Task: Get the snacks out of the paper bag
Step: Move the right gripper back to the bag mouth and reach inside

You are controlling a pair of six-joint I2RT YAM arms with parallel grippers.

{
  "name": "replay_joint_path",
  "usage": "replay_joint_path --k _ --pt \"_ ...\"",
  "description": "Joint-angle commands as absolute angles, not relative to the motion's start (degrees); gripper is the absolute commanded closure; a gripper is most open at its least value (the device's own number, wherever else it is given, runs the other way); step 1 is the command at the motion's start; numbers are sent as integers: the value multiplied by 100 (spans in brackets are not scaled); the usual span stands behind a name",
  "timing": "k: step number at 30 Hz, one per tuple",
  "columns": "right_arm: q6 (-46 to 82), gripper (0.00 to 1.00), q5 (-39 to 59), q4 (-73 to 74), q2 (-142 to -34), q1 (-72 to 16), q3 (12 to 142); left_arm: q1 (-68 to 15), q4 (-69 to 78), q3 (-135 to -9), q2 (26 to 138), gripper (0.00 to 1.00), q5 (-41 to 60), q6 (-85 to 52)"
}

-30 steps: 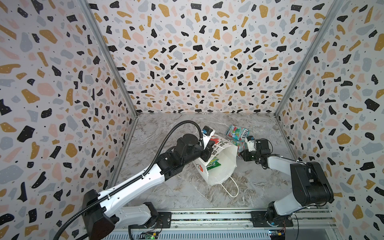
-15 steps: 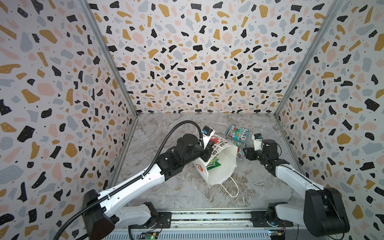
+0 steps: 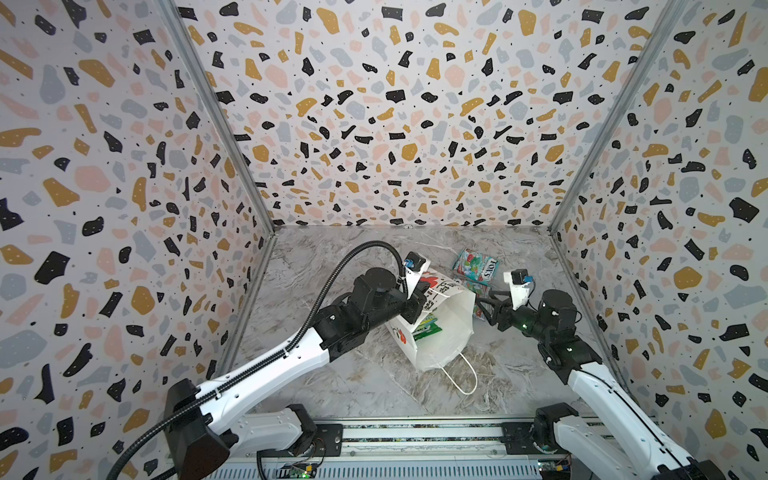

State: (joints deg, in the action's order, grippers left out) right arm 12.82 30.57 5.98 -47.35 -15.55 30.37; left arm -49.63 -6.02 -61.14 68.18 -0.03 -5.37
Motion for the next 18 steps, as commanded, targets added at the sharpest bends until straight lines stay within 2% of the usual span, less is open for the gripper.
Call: replay_joint_path --k 1,9,14,18 --pt "1264 41 3454 605 -4572 -1940 3098 -4974 -496 -6091 6841 100 -17 -557" --pt "1111 42 2971 876 -4781 -3099 2983 -4973 -510 -6099 6838 100 -70 -554" --pt "938 44 2800 781 -5139 -3522 3032 -4969 -501 -6100 6833 100 -79 -560" --pt "867 44 2248 717 -5177 -3922 3041 -4969 -509 -6101 6846 100 -132 -563"
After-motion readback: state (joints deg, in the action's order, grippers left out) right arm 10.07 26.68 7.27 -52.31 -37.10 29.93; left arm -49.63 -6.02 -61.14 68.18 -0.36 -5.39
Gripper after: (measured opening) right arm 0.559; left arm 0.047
